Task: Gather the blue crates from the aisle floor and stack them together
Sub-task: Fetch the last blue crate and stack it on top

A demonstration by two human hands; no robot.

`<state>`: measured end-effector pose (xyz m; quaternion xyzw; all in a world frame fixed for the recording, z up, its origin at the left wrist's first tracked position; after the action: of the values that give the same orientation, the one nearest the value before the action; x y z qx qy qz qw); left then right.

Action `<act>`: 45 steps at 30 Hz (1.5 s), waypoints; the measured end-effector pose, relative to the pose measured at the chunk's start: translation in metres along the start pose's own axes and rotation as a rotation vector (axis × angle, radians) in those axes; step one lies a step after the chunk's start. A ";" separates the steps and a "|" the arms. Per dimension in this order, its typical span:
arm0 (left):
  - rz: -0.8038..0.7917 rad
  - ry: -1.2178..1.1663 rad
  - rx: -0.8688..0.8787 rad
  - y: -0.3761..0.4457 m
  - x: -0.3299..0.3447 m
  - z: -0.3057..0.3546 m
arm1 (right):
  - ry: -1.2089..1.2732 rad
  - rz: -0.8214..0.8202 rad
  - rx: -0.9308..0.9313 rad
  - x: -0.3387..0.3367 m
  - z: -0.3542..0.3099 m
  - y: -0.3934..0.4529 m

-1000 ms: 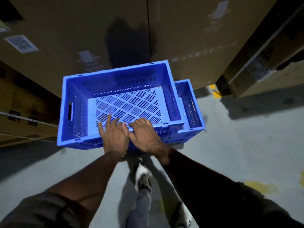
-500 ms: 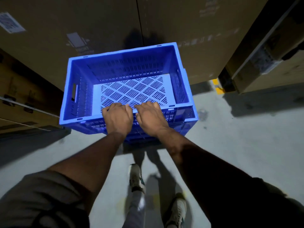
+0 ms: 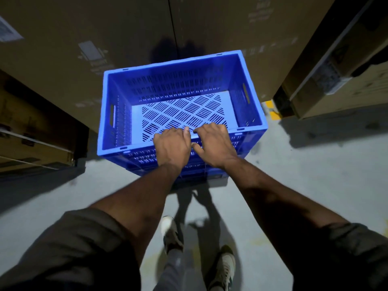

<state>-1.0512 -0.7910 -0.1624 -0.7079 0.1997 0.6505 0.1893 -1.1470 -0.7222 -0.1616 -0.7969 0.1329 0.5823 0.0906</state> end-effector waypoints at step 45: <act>-0.123 -0.201 0.152 0.018 0.025 -0.105 | -0.266 -0.154 0.287 0.014 0.011 0.025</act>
<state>-0.9699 -0.8625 -0.1793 -0.6335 0.1848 0.6884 0.3010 -1.1604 -0.7443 -0.1782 -0.6998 0.1401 0.6486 0.2643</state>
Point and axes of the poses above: each hand's wrist, its own y-axis towards the middle knuckle, its own x-axis out of the palm, z = x × y, the point moved 9 cm from there along y, towards the middle knuckle, and after that the axes turned 3 degrees about x, right-handed, at the moved point
